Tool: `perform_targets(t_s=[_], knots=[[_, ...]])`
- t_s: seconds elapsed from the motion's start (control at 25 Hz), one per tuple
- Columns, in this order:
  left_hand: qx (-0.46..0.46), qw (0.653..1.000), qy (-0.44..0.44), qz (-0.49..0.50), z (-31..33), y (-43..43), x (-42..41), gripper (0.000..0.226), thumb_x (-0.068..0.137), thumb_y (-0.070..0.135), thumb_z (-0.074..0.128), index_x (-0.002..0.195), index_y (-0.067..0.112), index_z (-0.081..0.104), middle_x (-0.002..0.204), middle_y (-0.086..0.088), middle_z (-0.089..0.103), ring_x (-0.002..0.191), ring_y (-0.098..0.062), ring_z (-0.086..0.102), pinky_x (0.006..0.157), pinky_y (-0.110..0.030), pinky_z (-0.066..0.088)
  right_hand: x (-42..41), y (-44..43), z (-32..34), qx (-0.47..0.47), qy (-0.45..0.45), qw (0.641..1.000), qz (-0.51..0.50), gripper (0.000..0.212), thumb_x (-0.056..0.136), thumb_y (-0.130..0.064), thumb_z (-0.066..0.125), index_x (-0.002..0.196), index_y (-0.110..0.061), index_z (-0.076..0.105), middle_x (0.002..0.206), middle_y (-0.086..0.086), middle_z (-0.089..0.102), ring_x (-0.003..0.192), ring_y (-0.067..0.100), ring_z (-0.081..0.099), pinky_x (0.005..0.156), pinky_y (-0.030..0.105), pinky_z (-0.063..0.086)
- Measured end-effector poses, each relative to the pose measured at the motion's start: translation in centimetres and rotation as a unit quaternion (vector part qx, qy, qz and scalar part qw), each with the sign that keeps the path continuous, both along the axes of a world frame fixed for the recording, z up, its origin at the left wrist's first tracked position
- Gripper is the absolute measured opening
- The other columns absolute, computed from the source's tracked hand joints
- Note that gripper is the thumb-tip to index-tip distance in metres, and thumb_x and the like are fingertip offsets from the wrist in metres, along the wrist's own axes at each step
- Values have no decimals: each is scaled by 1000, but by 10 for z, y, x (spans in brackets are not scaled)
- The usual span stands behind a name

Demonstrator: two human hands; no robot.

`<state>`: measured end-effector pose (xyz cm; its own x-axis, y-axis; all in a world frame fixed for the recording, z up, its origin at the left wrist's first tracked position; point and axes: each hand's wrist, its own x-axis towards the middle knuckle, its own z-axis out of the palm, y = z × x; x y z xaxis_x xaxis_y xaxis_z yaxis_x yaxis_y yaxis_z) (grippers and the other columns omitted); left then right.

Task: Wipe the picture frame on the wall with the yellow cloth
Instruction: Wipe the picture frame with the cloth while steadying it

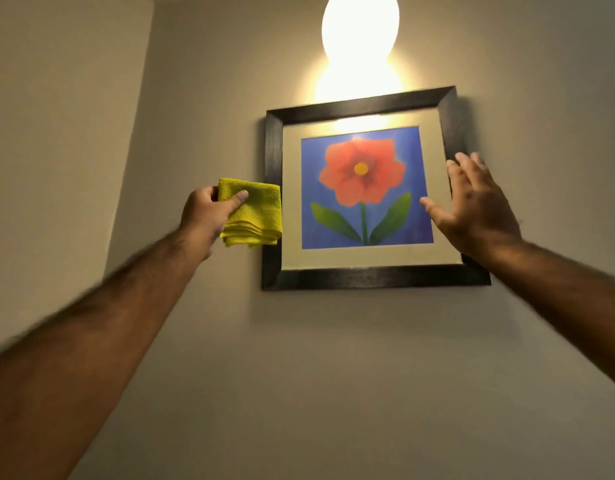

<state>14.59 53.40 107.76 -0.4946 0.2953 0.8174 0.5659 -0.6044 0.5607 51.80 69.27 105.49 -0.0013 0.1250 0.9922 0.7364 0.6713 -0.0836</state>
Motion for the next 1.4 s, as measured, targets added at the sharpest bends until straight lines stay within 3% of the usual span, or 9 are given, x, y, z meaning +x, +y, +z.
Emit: perform_targets(t_s=[0.2, 0.32, 0.4, 0.48, 0.6, 0.76, 0.88, 1.08, 1.4], knots=[[12, 999, -1, 41, 56, 43, -3, 44, 79, 34, 81, 110, 4, 69, 113, -20, 74, 103, -36, 72, 94, -54, 58, 20, 45, 18, -57, -59, 994, -74, 102, 87, -76, 28, 161, -8, 11, 172, 8, 4, 159, 22, 2, 126, 41, 12], [2, 977, 35, 208, 60, 60, 2, 55, 76, 38, 82, 116, 4, 65, 119, -18, 70, 107, -35, 66, 90, -40, 55, 13, 64, 9, -81, -64, 992, -67, 113, 78, -86, 17, 162, -12, 2, 172, 2, -8, 159, 16, -5, 127, 40, 9], [50, 932, 93, 347, 53, 63, 9, 60, 72, 34, 85, 119, 9, 57, 126, -17, 60, 113, -36, 58, 87, -42, 50, 7, 75, 1, -77, -57, 994, -59, 112, 81, -88, 18, 162, -15, -5, 170, -1, -18, 158, 13, -12, 126, 38, 4], [127, 848, 237, 457, 48, 65, 13, 49, 71, 24, 84, 112, 11, 61, 121, -15, 59, 109, -37, 58, 84, -46, 52, 1, 84, -3, -62, -42, 996, -54, 110, 82, -89, 17, 161, -16, -10, 169, -3, -24, 156, 11, -17, 124, 35, 1], [129, 779, 415, 451, 27, 80, 16, 22, 85, 4, 70, 106, 1, 73, 114, -21, 70, 103, -42, 67, 87, -49, 58, -4, 92, -9, -40, -23, 997, -57, 109, 82, -86, 14, 161, -16, -12, 168, -3, -25, 156, 10, -20, 126, 34, -1], [45, 809, 400, 429, -37, 106, 9, 71, 100, 47, 45, 151, -2, 36, 161, -18, 35, 151, -33, 32, 123, -46, 30, -9, 101, -17, -7, -2, 998, -70, 107, 84, -83, 16, 162, -12, -4, 171, 1, -15, 158, 13, -14, 127, 35, 2], [35, 822, 376, 426, -80, 114, 7, 87, 97, 67, 23, 157, 5, 24, 167, -10, 22, 156, -25, 19, 126, -41, 22, -10, 108, -18, 14, 8, 997, -70, 107, 85, -84, 15, 162, -11, 0, 172, 3, -9, 158, 15, -8, 128, 37, 6], [13, 831, 373, 413, -121, 116, 11, 89, 96, 71, 24, 158, 6, 24, 168, -10, 22, 157, -23, 19, 125, -40, 24, -9, 108, -16, 23, 5, 997, -70, 109, 84, -84, 13, 162, -9, 1, 172, 5, -6, 159, 17, -6, 129, 38, 8], [-94, 863, 332, 370, 94, 97, 25, 105, 84, 79, 17, 160, 8, 1, 171, -9, -3, 158, -23, -3, 128, -37, 0, -11, 108, -17, 32, 8, 996, -88, 110, 84, -84, 13, 161, -7, 3, 172, 8, -4, 159, 19, -4, 129, 40, 9]])
